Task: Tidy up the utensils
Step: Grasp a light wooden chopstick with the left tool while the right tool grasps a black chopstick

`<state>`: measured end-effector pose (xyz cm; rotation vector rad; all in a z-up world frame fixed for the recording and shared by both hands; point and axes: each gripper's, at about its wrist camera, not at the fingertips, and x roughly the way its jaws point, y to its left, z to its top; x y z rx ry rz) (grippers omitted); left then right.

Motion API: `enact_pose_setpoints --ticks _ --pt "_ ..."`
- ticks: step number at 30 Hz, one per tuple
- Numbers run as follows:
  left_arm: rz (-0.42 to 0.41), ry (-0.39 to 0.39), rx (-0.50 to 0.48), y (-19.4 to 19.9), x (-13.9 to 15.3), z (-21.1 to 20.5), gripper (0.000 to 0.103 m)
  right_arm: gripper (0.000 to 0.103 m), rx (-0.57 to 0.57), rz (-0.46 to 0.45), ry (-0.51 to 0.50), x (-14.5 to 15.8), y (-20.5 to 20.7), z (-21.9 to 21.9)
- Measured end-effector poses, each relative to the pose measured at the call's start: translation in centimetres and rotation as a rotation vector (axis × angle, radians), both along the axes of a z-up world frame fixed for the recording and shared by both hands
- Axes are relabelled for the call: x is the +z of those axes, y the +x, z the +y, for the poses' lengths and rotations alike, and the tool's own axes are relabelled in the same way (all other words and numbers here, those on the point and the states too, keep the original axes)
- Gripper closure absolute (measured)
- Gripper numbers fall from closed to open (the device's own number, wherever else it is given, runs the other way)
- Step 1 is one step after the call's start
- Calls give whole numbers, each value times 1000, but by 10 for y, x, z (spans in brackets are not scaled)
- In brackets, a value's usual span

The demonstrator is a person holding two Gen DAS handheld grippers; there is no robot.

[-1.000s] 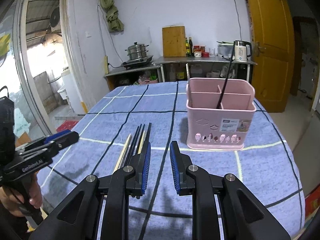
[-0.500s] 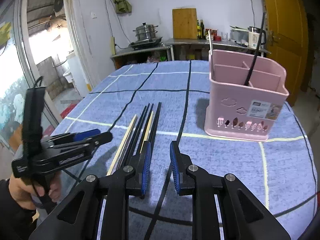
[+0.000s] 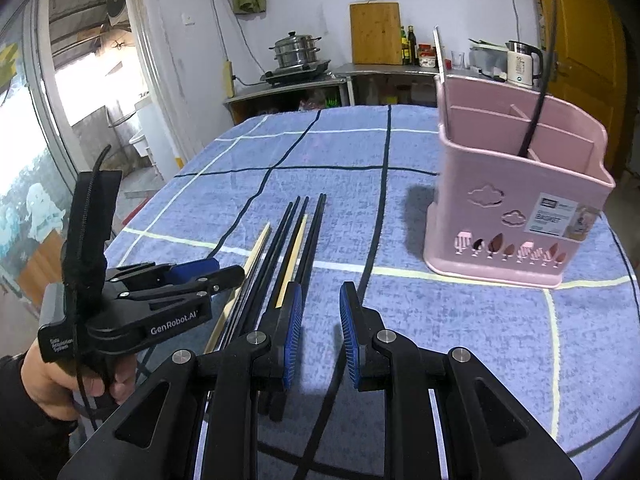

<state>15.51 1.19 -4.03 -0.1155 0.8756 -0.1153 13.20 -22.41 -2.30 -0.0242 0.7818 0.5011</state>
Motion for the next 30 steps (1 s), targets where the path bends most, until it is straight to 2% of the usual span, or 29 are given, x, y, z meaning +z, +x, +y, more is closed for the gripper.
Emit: enact_pose_setpoints --ticks 5,8,12,22,30 --pt "4 40 -12 2 1 -5 68 83 16 50 -23 -17 20 14" --pt "7 37 -7 3 2 -2 74 83 28 76 -29 -26 30 22" --pt "11 24 0 2 2 6 75 83 30 110 -54 -38 45 32" --pt "23 2 1 1 2 16 78 83 -2 127 -49 -39 50 21" --pt "55 -110 30 14 3 29 78 83 -15 134 -60 -35 61 27"
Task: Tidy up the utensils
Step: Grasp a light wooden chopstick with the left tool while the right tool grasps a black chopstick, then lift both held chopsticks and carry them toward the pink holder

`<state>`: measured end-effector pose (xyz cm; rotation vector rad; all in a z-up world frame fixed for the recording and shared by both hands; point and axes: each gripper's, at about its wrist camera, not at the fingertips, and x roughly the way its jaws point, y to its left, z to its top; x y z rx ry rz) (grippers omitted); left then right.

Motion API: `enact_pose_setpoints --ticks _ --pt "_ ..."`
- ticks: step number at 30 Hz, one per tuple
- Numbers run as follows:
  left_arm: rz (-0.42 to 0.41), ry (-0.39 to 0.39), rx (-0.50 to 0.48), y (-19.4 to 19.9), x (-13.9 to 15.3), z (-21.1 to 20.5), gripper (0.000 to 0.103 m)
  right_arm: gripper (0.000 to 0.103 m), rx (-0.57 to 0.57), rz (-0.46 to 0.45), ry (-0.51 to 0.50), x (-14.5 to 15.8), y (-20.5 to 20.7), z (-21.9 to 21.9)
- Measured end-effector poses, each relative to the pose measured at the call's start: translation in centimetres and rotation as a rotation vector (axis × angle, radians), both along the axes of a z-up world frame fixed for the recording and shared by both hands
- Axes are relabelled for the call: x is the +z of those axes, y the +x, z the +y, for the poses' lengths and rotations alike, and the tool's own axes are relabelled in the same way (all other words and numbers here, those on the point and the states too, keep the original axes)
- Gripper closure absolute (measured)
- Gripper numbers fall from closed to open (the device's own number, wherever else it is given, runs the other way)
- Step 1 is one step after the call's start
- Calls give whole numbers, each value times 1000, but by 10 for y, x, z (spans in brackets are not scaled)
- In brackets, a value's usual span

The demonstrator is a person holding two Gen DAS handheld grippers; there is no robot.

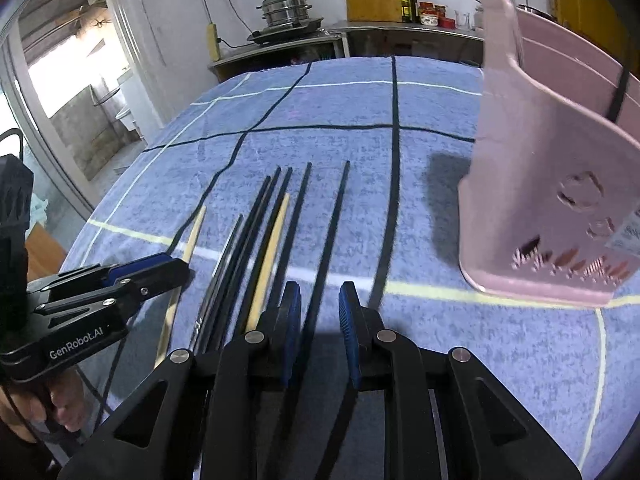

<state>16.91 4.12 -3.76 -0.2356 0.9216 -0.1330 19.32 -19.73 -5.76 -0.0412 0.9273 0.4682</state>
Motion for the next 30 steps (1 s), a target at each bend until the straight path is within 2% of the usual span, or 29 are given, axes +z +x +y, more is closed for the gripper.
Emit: enact_pose_setpoints --ticks 8,16,19,23,25,30 --pt "32 -2 16 22 -1 -1 78 83 -13 8 -36 -3 21 13" --pt "60 44 14 32 0 -3 92 83 -22 11 -79 -1 35 26" --pt "77 14 21 38 0 0 93 83 -20 14 -92 1 42 32" --pt "80 28 15 41 0 -1 93 83 -24 22 -91 0 48 33" --pt "82 26 18 42 0 -1 94 94 -38 22 -99 0 49 31" --pt "84 27 15 47 0 0 97 97 -37 35 -85 0 50 28"
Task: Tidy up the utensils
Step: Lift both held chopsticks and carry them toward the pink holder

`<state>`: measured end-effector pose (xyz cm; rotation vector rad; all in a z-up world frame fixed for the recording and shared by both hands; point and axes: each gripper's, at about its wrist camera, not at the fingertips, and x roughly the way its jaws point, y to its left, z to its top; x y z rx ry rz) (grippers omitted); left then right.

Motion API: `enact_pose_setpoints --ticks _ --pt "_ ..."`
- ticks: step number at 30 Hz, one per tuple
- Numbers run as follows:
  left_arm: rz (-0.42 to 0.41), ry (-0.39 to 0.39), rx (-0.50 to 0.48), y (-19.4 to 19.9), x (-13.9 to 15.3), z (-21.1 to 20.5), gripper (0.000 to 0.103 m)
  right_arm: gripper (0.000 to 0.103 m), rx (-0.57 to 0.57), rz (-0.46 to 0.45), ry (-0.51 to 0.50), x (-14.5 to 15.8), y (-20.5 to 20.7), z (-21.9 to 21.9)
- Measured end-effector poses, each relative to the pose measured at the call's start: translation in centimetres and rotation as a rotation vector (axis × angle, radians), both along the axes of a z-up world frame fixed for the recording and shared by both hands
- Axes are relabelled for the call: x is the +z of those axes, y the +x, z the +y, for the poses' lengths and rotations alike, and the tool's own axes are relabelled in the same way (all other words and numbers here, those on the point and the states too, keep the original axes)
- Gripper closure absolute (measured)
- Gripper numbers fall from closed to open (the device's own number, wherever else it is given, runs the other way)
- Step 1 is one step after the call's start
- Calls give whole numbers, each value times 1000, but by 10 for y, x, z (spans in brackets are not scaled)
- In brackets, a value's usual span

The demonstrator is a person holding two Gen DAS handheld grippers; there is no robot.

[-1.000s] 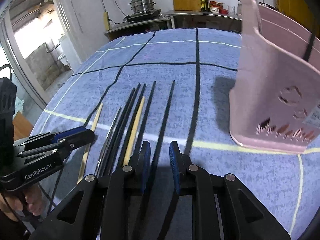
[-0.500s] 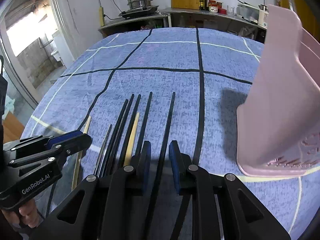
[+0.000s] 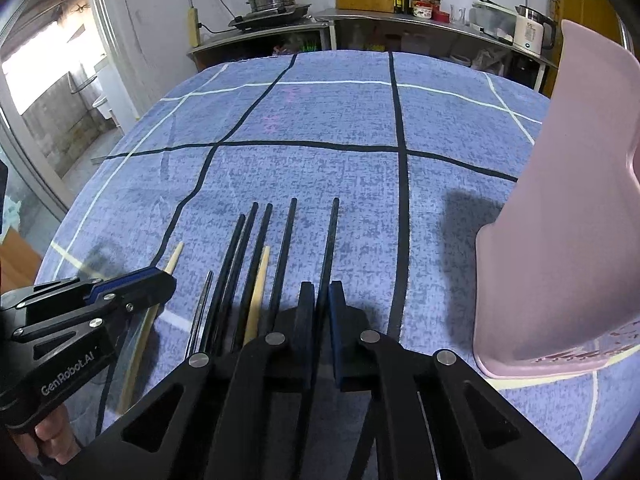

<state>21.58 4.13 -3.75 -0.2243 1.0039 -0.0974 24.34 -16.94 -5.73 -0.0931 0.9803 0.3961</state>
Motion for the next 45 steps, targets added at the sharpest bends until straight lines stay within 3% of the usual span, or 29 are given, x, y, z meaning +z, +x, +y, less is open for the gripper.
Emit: enact_pose_setpoints --ticks 8,28,45 --pt "-15 -38 -5 -2 11 8 97 97 23 -39 40 21 -12 -3" --pt "-225 -67 -47 -59 121 20 98 98 11 -259 148 126 -75 -47" --pt "-298 -88 -89 -76 163 3 99 98 -45 -327 204 153 -99 -87"
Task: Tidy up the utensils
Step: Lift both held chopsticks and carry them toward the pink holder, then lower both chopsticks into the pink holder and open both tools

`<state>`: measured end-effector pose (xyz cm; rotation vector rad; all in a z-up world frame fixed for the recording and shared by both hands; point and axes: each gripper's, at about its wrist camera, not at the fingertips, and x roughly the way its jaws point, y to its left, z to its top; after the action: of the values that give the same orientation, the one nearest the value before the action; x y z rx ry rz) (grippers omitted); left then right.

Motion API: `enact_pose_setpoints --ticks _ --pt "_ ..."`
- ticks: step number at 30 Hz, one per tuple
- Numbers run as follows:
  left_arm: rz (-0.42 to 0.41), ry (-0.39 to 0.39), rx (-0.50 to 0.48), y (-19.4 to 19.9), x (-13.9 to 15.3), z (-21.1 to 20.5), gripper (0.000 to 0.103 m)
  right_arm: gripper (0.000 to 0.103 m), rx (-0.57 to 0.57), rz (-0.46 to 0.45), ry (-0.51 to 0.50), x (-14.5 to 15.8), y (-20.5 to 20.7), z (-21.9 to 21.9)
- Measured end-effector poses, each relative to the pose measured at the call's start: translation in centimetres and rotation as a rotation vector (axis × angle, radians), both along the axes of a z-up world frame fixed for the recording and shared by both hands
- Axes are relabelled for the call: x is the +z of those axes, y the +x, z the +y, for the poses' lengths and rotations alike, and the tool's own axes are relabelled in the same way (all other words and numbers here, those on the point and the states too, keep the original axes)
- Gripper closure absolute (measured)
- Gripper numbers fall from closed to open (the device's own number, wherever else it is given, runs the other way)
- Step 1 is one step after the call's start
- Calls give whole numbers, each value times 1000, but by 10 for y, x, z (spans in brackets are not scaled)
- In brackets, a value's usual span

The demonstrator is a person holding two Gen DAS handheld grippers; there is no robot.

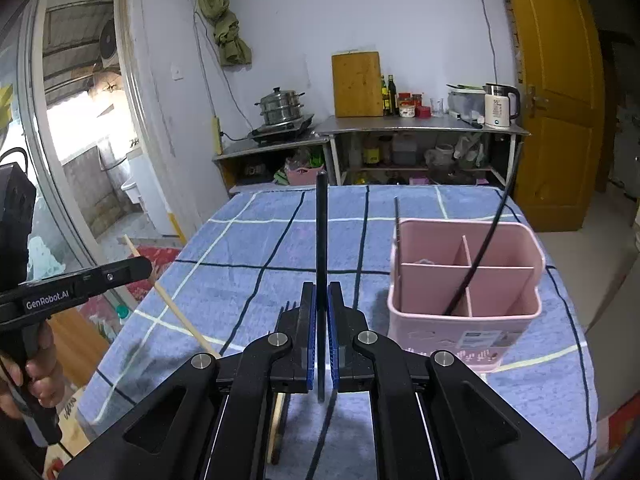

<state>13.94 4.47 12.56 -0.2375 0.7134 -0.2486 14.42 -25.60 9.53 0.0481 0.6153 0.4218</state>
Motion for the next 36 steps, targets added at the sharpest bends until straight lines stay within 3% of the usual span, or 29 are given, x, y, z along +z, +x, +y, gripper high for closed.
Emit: enact_pose_setpoints --ticks 9,24,29,36 --pt "-19 -28 -111 14 16 -48 99 98 -64 -22 18 17 -5 -37" --pt "-117 -77 -203 57 76 -110 98 98 -151 -162 66 89 10 -82" --pt "-131 -61 -203 75 78 -121 98 98 -165 -167 67 86 26 -84" --pt "-78 -55 -208 95 42 -127 99 98 -175 -112 77 51 51 -86"
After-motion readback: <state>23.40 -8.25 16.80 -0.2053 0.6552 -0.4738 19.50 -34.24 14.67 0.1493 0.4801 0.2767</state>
